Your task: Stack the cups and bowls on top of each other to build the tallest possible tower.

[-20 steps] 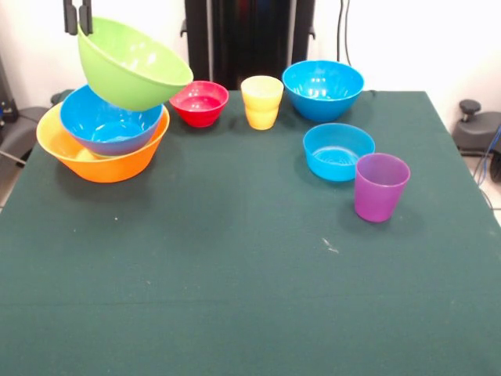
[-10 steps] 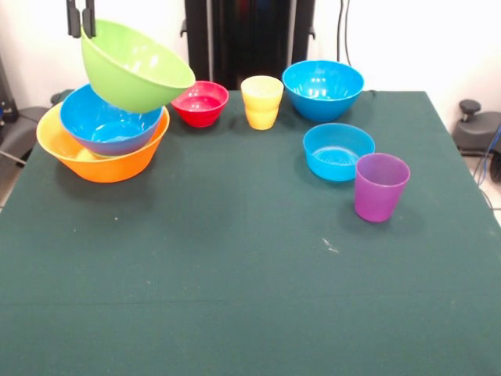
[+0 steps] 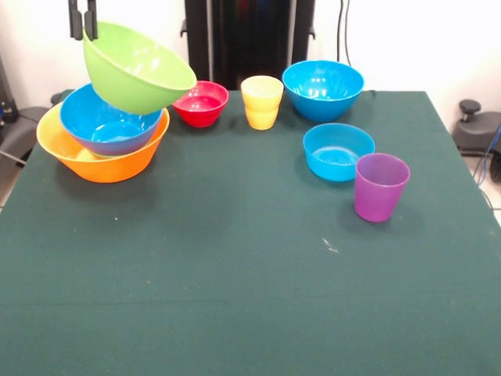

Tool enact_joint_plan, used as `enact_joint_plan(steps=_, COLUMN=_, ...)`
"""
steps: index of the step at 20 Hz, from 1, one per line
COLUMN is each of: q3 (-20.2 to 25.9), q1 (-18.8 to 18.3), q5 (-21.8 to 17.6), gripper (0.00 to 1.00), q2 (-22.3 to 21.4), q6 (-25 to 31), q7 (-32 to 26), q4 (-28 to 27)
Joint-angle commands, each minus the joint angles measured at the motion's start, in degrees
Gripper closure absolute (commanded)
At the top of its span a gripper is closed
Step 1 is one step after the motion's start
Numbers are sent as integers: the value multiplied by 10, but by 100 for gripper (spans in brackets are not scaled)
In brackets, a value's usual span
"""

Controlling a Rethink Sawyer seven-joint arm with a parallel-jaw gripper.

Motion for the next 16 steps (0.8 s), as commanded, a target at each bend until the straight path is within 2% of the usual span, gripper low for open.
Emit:
enact_joint_plan(steps=1, q3=-25, q1=28, q5=-32, gripper=100, q2=30, q6=-34, q7=-13, q4=21)
enact_joint_plan(steps=16, q3=-32, q1=34, q5=-36, gripper=100, q2=39, q6=-52, q7=-10, q4=19)
